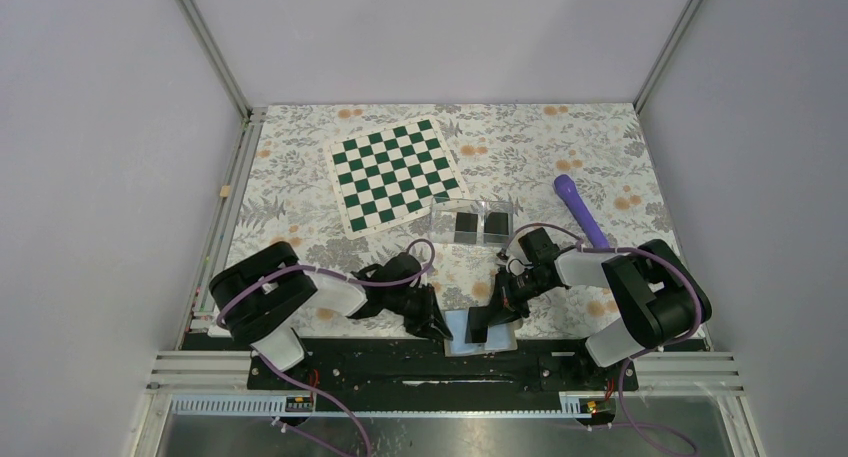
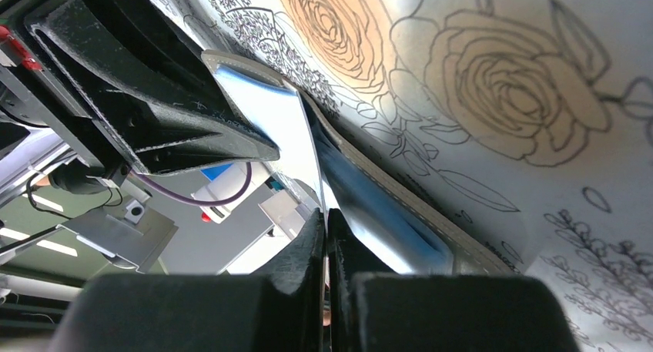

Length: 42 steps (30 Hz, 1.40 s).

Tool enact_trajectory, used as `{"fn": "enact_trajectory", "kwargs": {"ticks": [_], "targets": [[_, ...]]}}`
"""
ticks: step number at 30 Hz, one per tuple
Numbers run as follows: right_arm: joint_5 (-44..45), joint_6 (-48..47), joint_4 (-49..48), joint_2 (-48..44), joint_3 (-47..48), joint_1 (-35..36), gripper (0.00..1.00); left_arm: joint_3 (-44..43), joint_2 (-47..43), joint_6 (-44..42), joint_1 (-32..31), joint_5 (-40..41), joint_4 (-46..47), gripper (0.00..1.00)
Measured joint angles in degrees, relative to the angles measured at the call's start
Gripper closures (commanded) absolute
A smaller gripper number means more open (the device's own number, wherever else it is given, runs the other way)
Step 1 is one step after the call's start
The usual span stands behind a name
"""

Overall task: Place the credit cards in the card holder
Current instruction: Insert the credit card into the card holder.

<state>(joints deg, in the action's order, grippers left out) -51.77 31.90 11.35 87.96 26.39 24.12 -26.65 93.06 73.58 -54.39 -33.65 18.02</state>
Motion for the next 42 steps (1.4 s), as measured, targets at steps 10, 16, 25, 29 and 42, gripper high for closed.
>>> {"fn": "enact_trajectory", "kwargs": {"ticks": [10,16,25,29,42], "targets": [[-0.7,-0.7,0.0,-0.3,0.0,0.0,1.0,-2.1,-3.6,-5.2,1.2,3.0,-6.6,0.94],[-1.9,-0.8,-1.4,-0.2,-0.5,0.0,1.0,-2.9,-2.3,-7.2,2.6,2.6,-6.9,0.94],[-3.9,0.1,-6.4,1.7,-1.6,0.1,1.0,-4.6,0.6,-8.6,2.9,0.9,-7.5,0.92],[-4.4,0.3,-7.9,2.3,-1.6,0.5,1.0,-5.3,1.0,-9.1,3.0,0.7,-8.1,0.89],[3.2,-0.1,2.1,-1.9,0.7,1.9,0.52,-10.1,1.3,-13.7,2.9,2.4,-15.8,0.79]]}}
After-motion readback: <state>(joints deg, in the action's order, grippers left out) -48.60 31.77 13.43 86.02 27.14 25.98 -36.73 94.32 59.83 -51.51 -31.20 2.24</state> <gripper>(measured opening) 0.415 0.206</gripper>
